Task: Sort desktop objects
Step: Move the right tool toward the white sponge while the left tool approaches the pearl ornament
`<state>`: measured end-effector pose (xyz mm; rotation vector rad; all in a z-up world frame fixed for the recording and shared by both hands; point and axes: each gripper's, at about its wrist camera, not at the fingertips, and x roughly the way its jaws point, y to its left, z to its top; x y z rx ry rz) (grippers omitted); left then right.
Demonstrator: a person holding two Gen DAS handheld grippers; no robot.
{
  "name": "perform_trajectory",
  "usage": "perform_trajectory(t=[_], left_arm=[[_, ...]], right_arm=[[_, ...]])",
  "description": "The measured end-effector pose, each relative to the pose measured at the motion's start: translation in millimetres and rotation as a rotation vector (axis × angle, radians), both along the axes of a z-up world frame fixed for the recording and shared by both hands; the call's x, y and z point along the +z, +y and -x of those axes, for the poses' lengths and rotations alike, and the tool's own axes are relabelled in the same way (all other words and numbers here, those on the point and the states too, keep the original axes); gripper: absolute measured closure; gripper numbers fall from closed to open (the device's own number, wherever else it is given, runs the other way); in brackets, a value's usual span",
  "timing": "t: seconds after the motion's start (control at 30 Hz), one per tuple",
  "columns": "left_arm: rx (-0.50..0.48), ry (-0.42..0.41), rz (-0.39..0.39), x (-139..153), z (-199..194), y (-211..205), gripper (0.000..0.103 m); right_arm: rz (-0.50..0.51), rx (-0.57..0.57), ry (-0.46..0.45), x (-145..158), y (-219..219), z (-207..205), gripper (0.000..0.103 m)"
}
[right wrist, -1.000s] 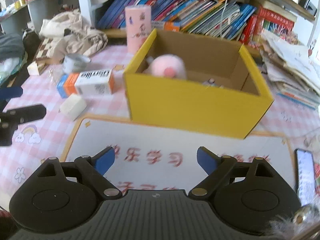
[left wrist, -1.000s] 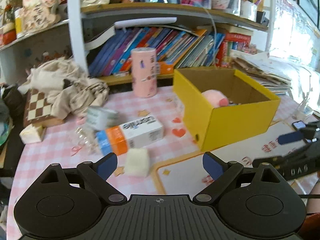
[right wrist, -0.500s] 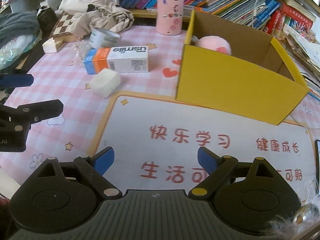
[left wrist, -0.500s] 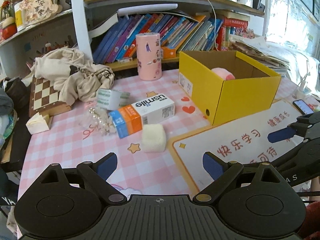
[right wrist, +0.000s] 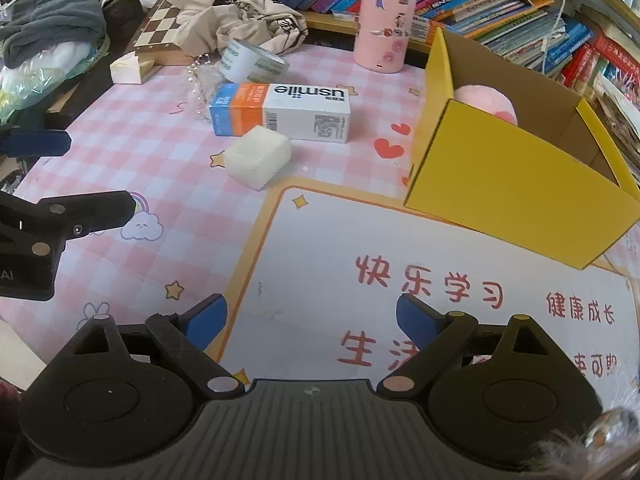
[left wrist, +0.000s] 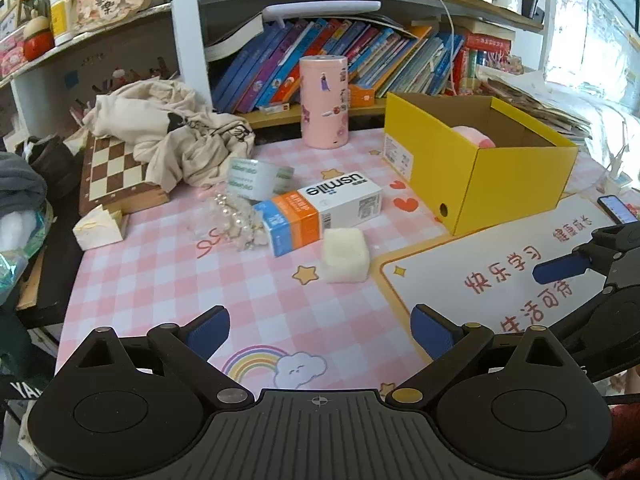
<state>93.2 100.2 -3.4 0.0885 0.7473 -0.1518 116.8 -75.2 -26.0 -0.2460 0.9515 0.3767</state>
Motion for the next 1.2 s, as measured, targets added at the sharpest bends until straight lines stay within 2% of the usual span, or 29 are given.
perform_trajectory(t=[0.67,1.2], left_arm=[[0.048,-0.006,0.016,-2.9,4.9,33.5,0.004],[0.055,0.004,0.046,-10.0,-6.6,35.2,0.004]], right_arm=[[0.01,0.056,-0.018,1.0,32.9,0.0,0.011],[0.034,0.13,-0.03,-2.3,45.2,-15.5,0.012]])
